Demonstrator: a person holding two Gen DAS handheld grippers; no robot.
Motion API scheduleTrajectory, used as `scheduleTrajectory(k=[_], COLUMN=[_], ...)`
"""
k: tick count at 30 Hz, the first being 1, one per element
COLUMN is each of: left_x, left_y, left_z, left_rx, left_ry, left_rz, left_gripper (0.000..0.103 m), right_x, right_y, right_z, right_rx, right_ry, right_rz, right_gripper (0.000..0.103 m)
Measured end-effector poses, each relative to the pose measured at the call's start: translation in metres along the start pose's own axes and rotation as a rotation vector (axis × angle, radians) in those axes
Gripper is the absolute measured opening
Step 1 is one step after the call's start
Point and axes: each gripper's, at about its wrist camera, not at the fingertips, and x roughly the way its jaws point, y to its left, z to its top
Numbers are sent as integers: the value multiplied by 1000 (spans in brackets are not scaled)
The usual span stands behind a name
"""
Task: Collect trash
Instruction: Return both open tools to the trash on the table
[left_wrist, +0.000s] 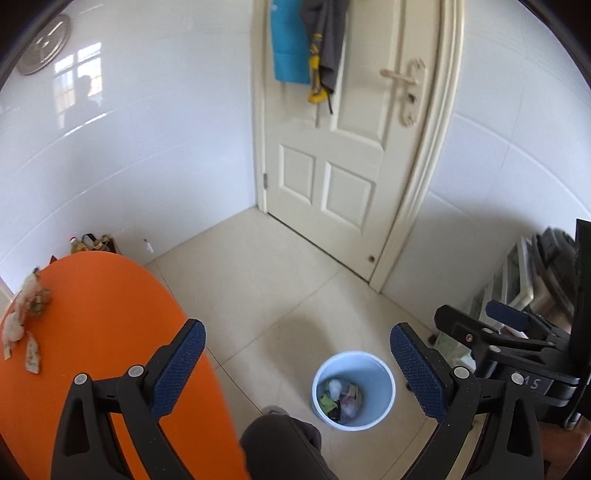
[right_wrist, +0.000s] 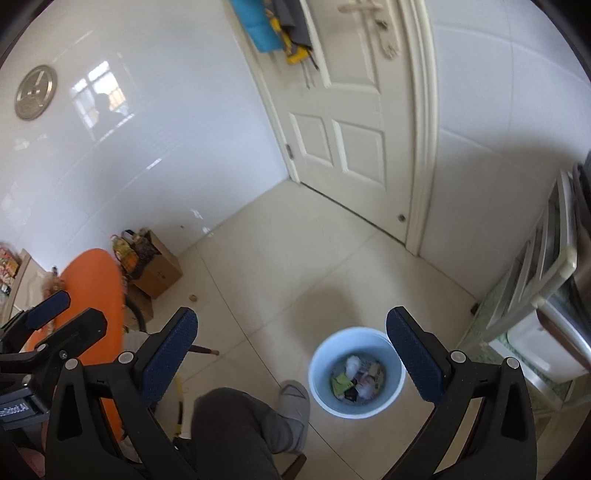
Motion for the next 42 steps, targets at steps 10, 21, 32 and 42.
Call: scheduleTrajectory(k=[10, 21, 32, 42], left_x=[-148, -279, -372, -397], left_y=[78, 120, 125, 117], left_z=[-44, -119, -194, -222], left_rx=[-150, -323, -462, -514], left_ry=[-189, -316, -413, -424], left_rz=[116, 317, 489, 560], left_gripper=[102, 102, 102, 102], right_x=[-49, -79, -108, -98], right_y=[110, 237, 336, 368], right_z=[11, -6, -32, -42], right_rx=[-157, -344, -490, -542], right_ry=[-104, -156, -202, -176], right_rz=[140, 338, 467, 493], right_gripper=[103, 103, 103, 103])
